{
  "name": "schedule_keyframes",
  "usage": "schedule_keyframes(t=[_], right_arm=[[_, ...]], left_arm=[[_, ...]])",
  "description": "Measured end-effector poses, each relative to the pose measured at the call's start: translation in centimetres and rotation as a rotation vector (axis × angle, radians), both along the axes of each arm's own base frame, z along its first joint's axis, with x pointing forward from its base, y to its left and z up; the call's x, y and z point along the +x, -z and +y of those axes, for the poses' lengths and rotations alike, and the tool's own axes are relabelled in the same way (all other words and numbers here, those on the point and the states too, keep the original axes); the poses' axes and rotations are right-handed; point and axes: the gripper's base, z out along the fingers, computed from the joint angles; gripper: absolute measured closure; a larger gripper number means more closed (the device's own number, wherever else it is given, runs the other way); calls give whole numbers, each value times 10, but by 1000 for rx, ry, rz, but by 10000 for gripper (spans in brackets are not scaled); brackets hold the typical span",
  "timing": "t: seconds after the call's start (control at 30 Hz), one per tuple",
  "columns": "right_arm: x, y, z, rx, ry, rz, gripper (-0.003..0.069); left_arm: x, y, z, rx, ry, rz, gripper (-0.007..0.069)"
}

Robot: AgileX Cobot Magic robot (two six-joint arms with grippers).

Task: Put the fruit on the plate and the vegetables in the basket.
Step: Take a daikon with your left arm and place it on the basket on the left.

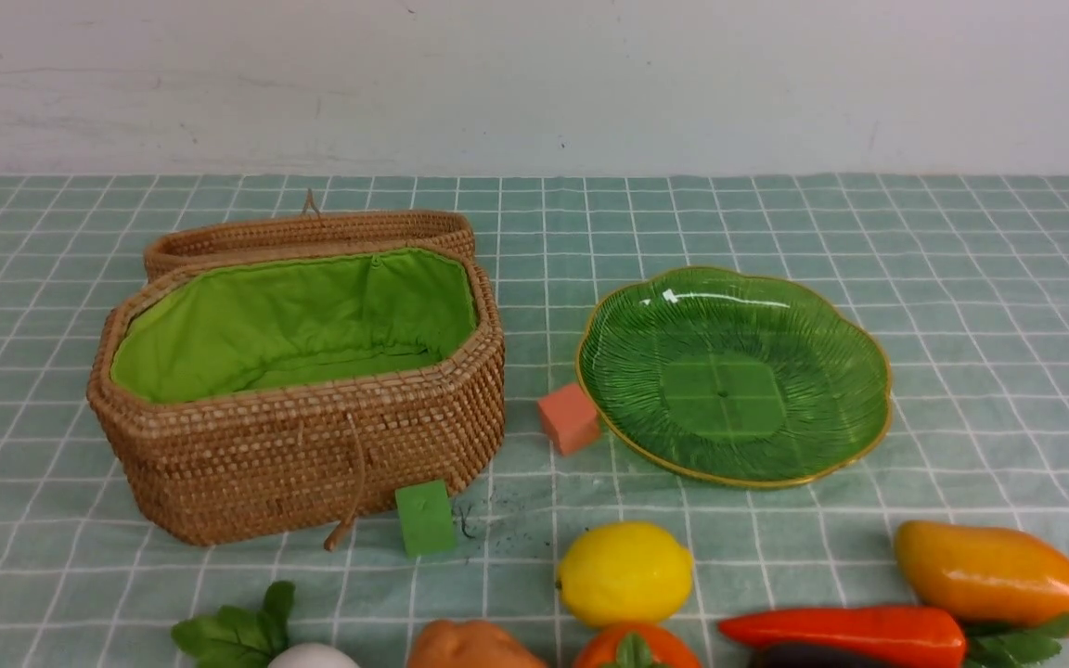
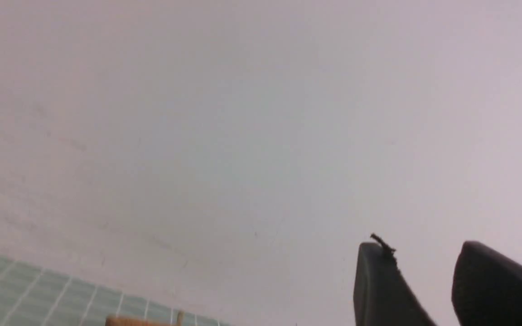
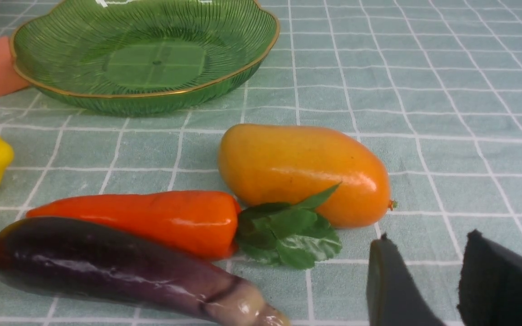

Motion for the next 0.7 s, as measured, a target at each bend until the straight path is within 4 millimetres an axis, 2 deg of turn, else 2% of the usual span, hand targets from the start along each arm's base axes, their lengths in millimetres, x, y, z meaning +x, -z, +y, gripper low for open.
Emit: schedule_keyframes(t=[0.03, 0.07, 0.17, 0.2, 0.3, 0.33, 0.47, 0.5, 0.53, 0.57, 0.7], right_arm=[[0, 0, 0, 0, 0, 0, 417], [0, 0, 0, 0, 0, 0, 417], [0, 0, 0, 0, 0, 0, 417], [0, 0, 0, 0, 0, 0, 417], [0, 0, 0, 0, 0, 0, 417], [0, 0, 0, 0, 0, 0, 417], [0, 0, 0, 0, 1, 0, 417], [0, 0, 0, 0, 1, 0, 417], [0, 0, 0, 0, 1, 0, 417], [0, 0, 0, 0, 1, 0, 417], [0, 0, 0, 0, 1, 0, 417]], left_arm=[[-5, -34, 0, 38, -10, 41, 386], [-4, -55, 0, 58, -15, 105, 386], [8, -67, 0, 89, -16, 358, 386], [7, -69, 0, 88, -16, 350, 386], [42, -57, 3, 187, -58, 691, 386], [43, -56, 3, 197, -61, 709, 386], [78, -39, -3, 249, -23, 909, 386], [79, -38, -4, 248, -15, 919, 386], [89, -31, -15, 249, 63, 987, 386], [90, -30, -17, 250, 72, 998, 386], [117, -2, -55, 271, 250, 1229, 362]])
